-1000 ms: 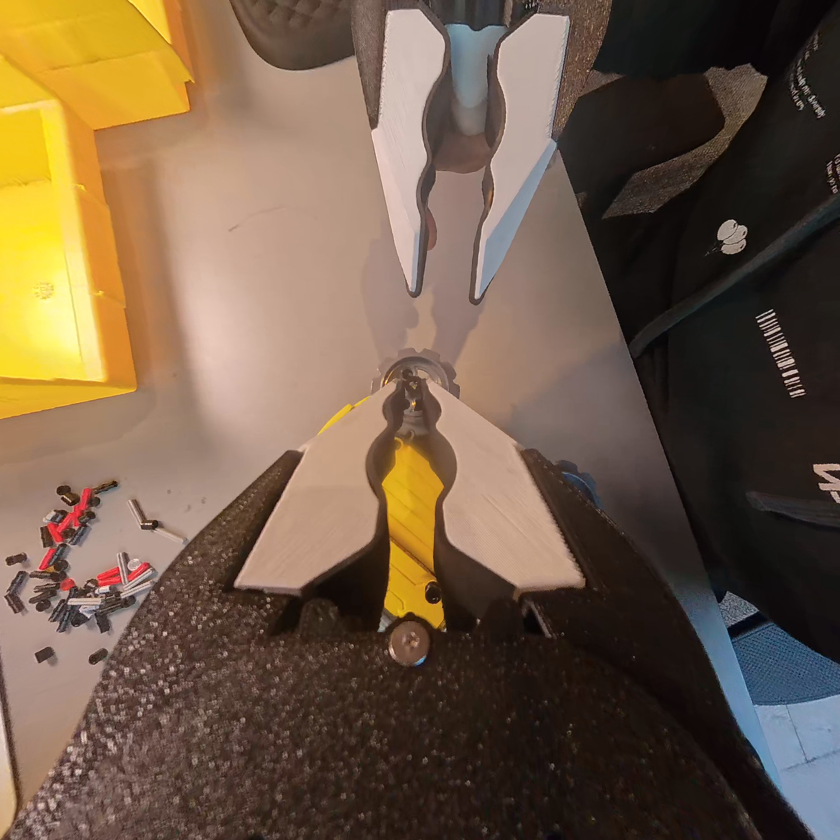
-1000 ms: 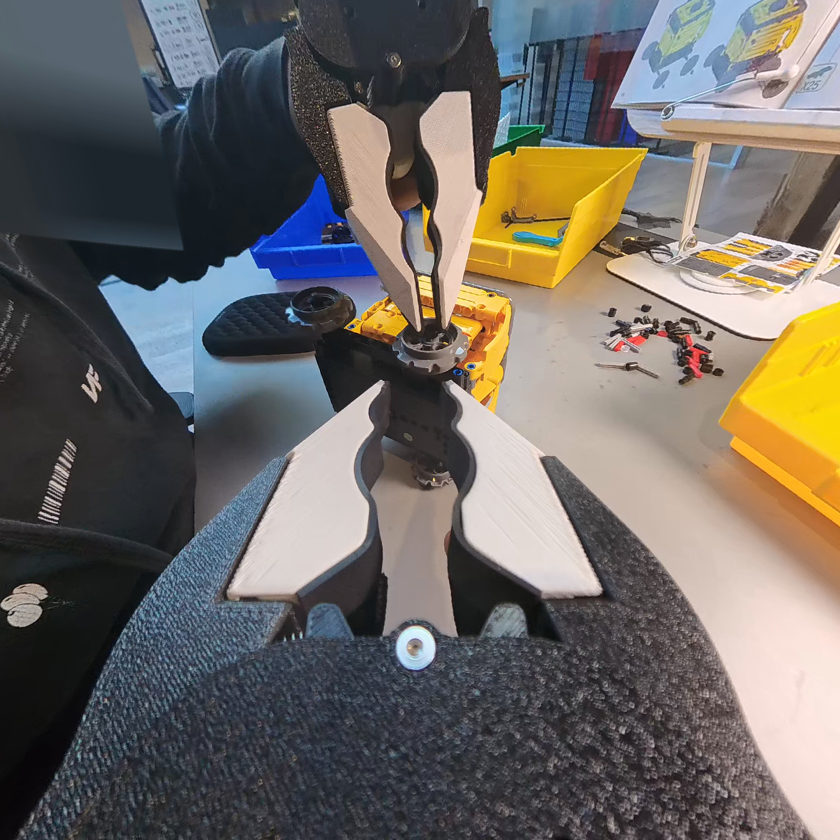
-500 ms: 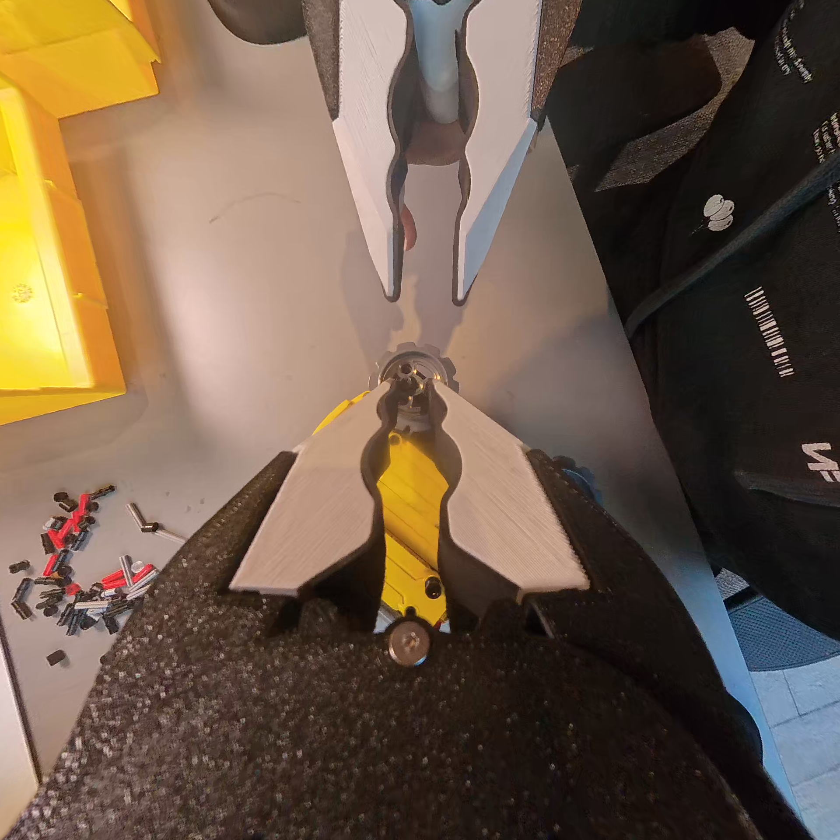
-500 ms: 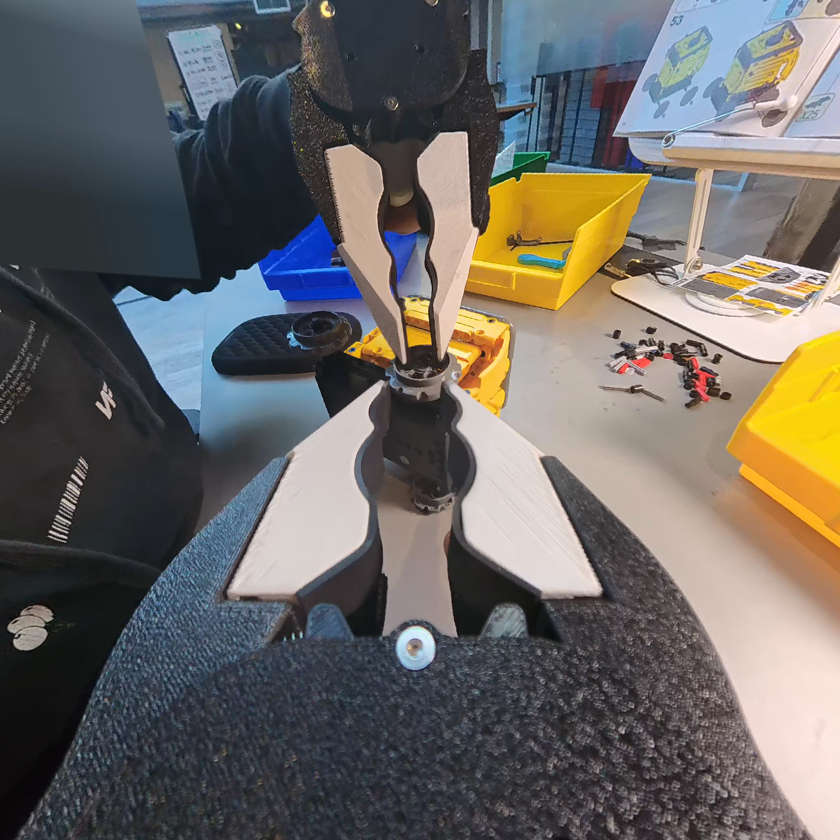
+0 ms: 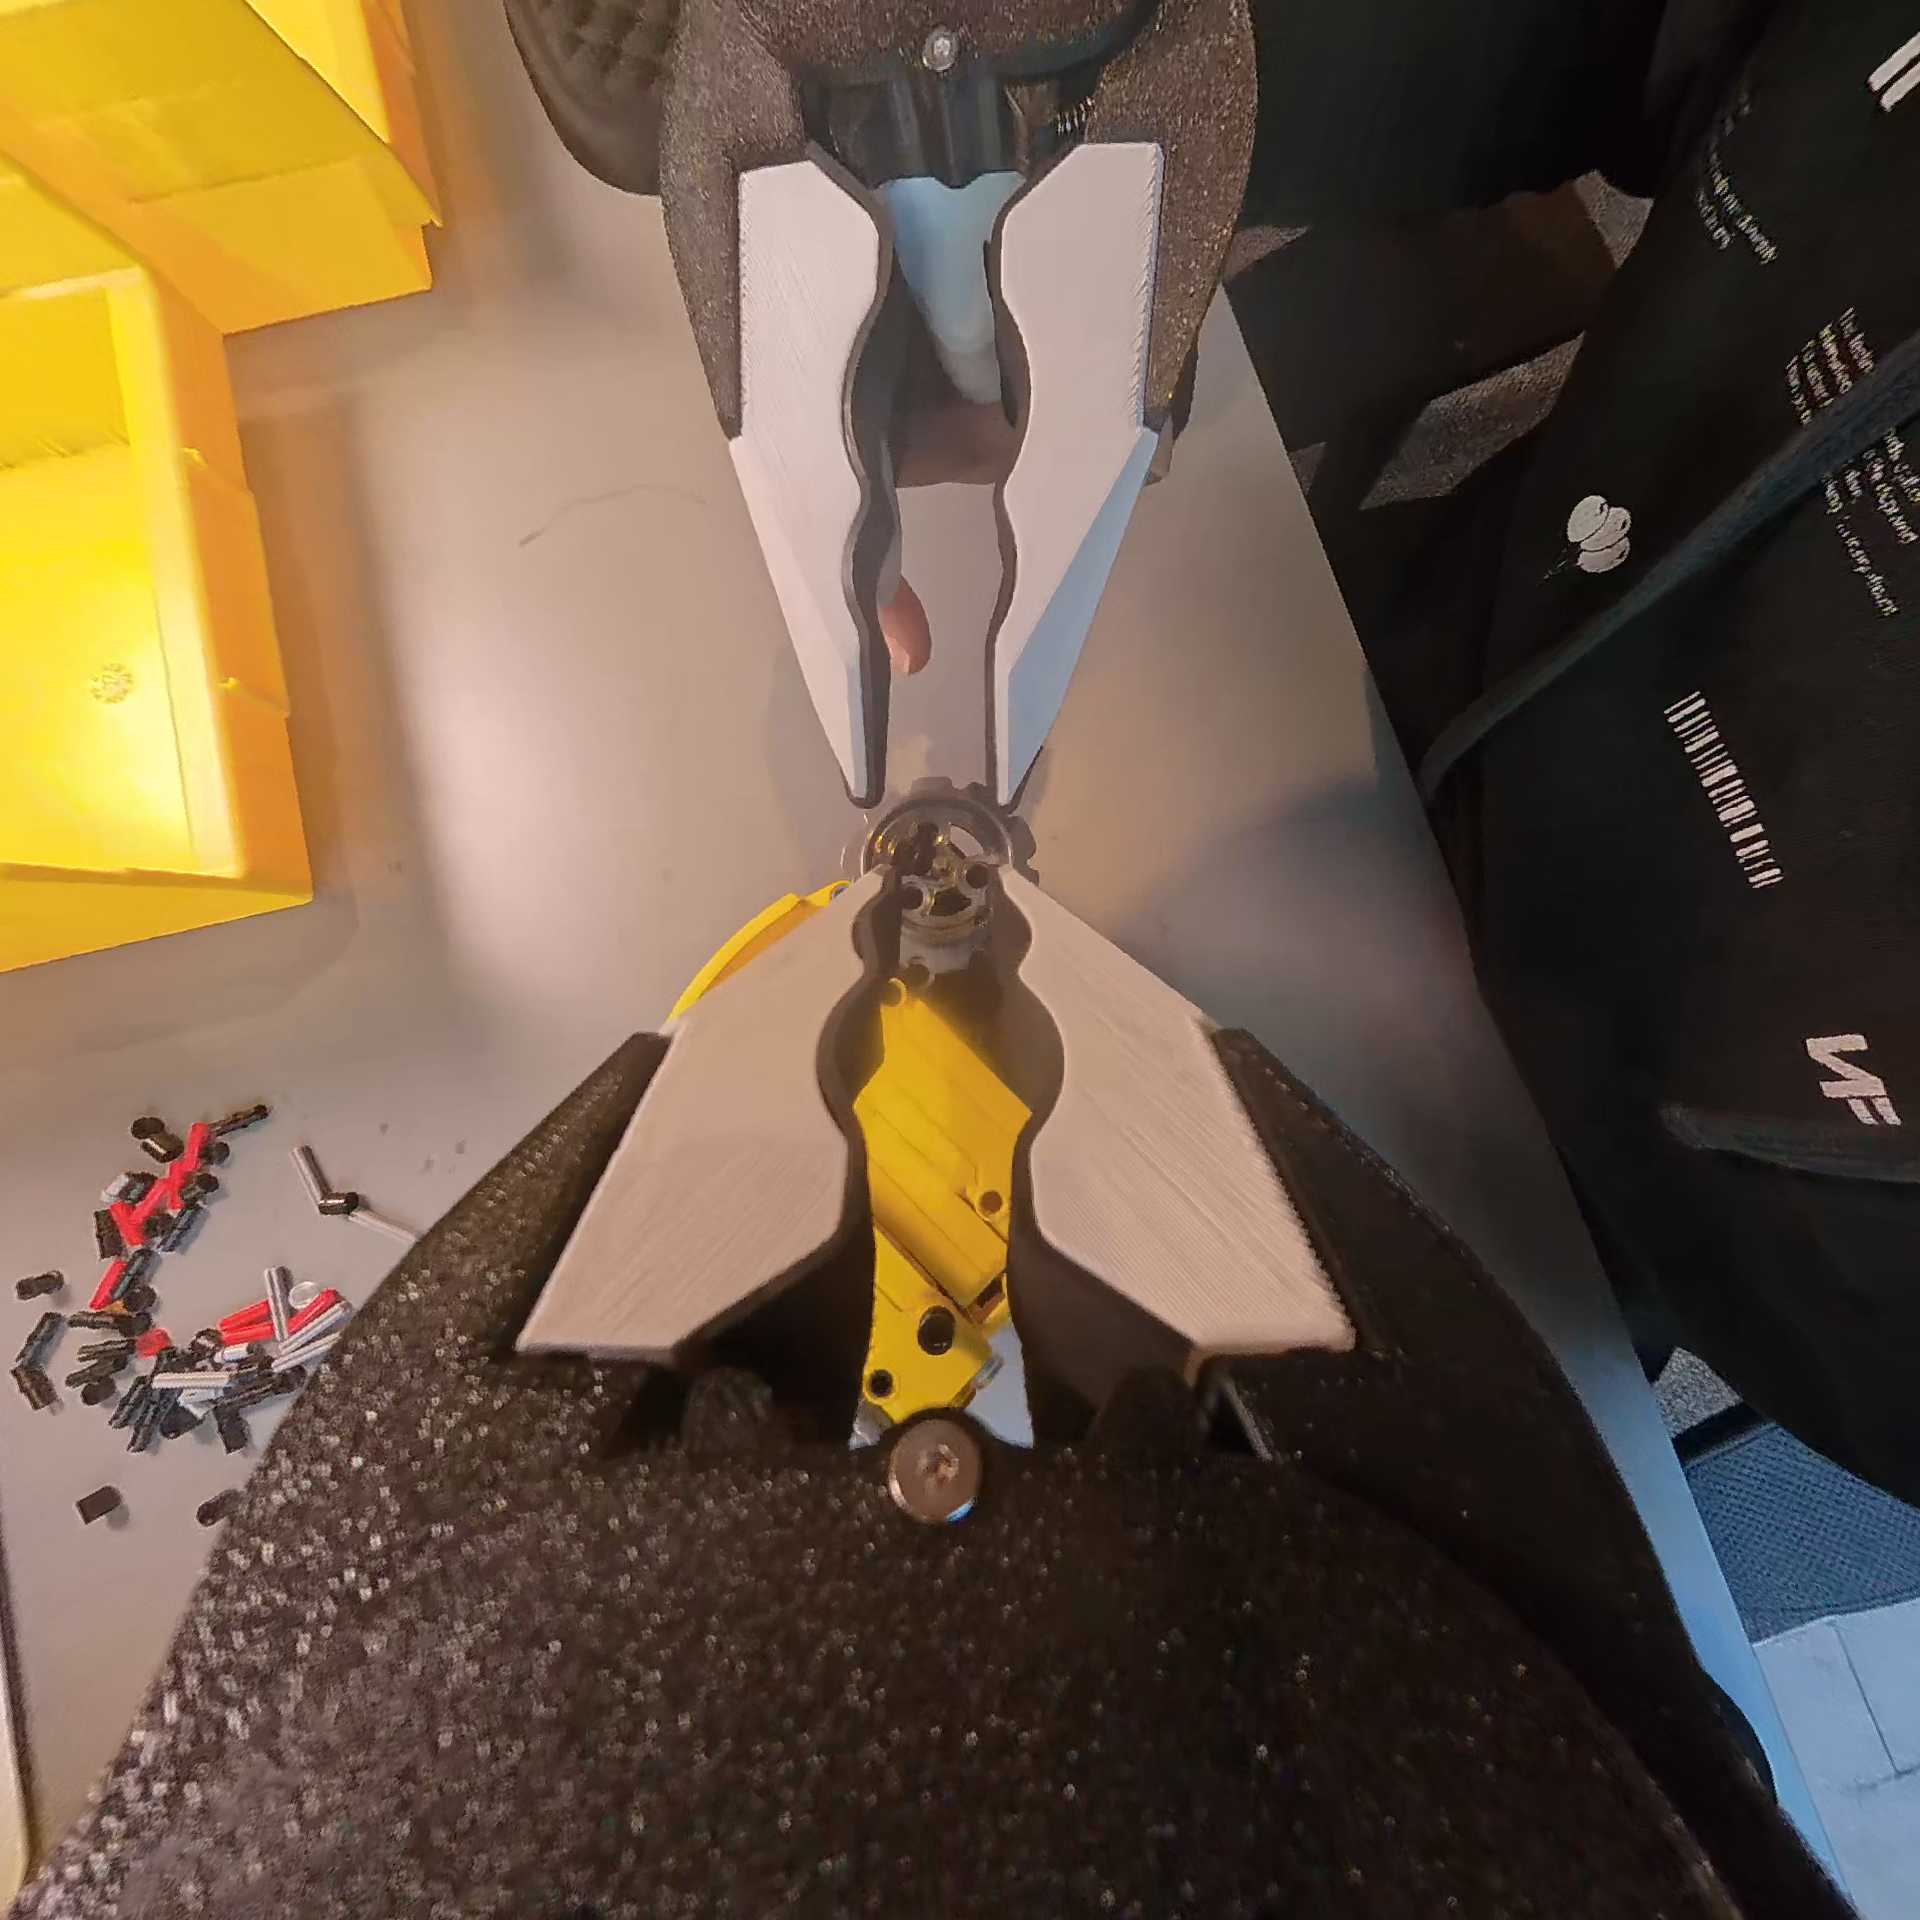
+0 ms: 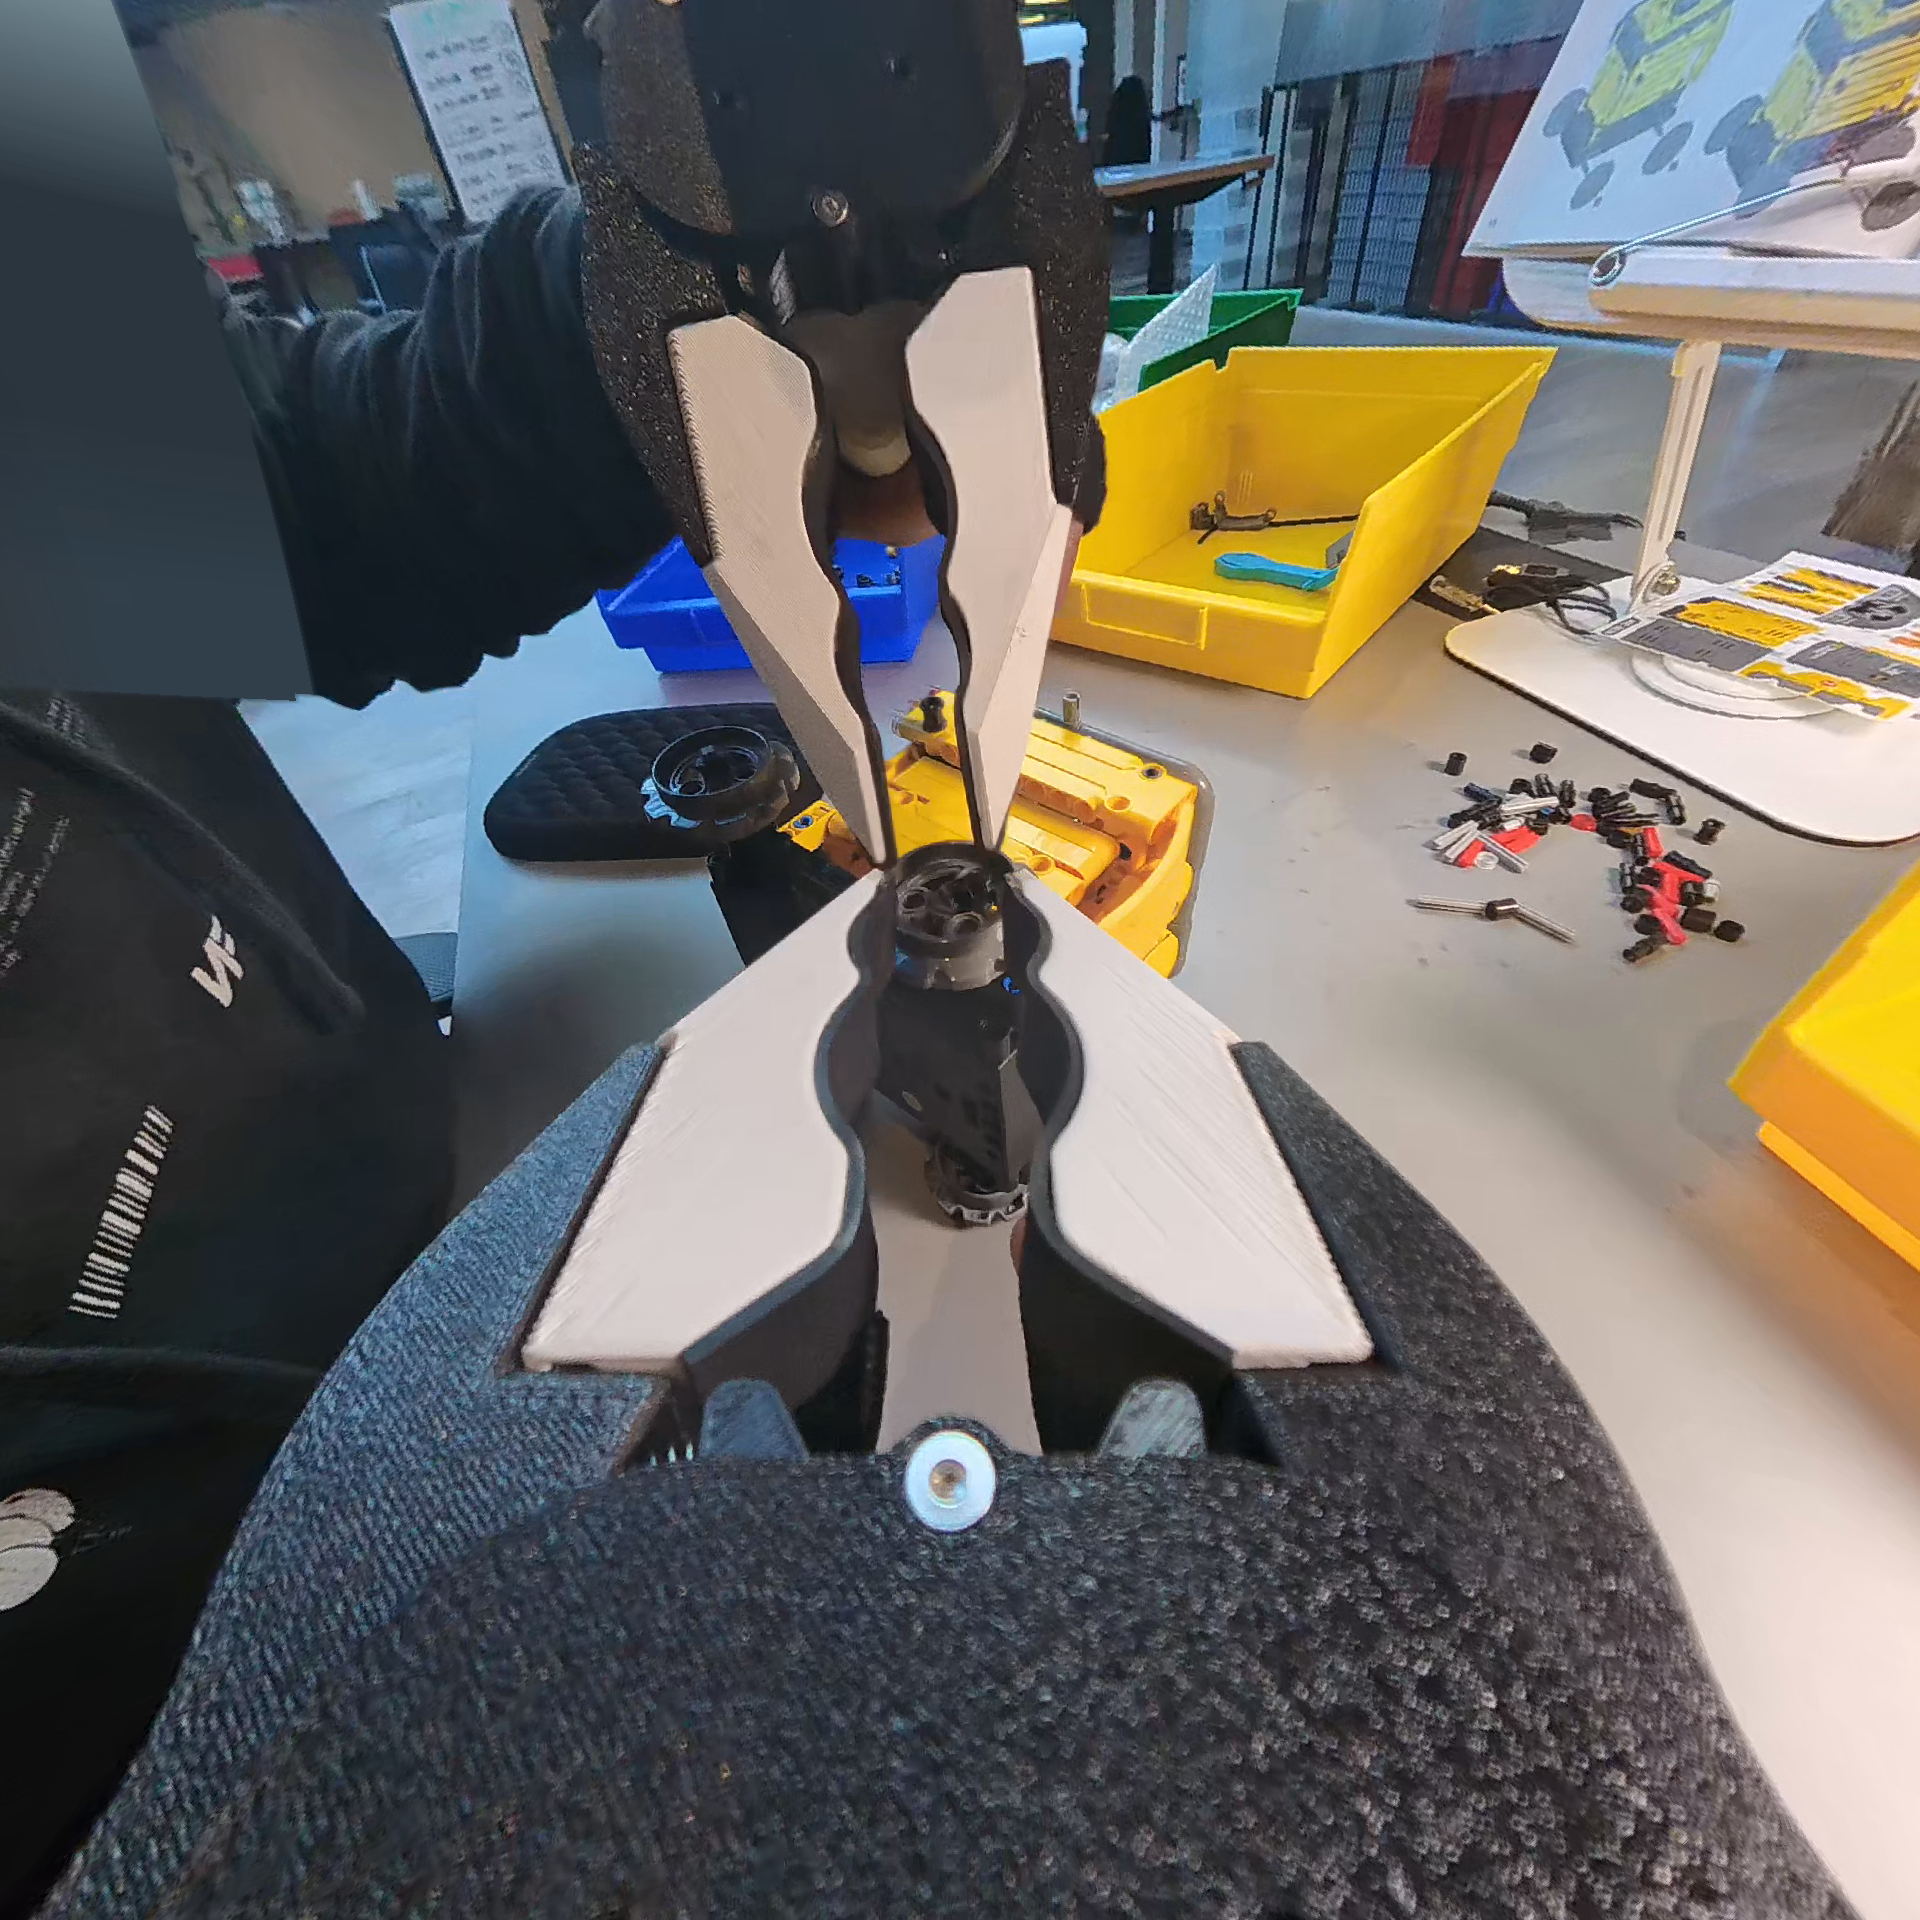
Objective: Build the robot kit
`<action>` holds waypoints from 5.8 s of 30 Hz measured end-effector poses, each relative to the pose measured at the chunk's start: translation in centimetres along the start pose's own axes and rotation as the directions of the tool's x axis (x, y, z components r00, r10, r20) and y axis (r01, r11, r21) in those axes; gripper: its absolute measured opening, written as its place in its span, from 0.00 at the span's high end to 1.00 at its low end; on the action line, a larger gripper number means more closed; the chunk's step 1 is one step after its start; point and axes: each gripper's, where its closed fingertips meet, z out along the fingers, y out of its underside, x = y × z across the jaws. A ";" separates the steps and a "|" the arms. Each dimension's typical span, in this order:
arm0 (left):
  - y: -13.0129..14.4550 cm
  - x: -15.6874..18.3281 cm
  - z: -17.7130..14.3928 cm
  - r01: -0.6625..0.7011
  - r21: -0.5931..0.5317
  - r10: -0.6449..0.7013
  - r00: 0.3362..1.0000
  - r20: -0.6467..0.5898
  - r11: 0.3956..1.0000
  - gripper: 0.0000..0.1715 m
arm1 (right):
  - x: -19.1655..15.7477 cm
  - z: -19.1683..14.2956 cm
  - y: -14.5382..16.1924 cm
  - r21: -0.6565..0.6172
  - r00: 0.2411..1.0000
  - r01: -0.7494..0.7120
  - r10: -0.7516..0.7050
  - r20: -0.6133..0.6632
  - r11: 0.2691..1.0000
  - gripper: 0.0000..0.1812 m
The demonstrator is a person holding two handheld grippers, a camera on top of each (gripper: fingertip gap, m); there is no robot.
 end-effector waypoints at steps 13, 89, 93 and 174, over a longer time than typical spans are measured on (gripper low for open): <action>0.8 -0.2 0.1 0.215 0.274 -0.232 0.972 0.033 0.937 0.78 | 1.2 0.5 -0.1 -0.170 0.996 0.092 -0.089 0.028 0.981 0.95; 0.6 0.7 0.3 0.045 0.367 -0.065 0.997 0.041 0.929 0.81 | -1.8 1.6 0.7 -0.338 0.672 0.728 -0.523 0.525 0.596 0.98; 0.6 0.7 0.3 0.047 0.369 -0.068 0.997 0.043 0.928 0.81 | -1.8 1.4 0.9 -0.333 0.690 0.713 -0.530 0.493 0.618 0.96; 0.5 0.9 0.3 0.020 0.374 -0.045 0.997 0.057 0.927 0.82 | -1.3 0.7 0.6 -0.526 0.746 0.639 -0.284 0.603 0.562 0.96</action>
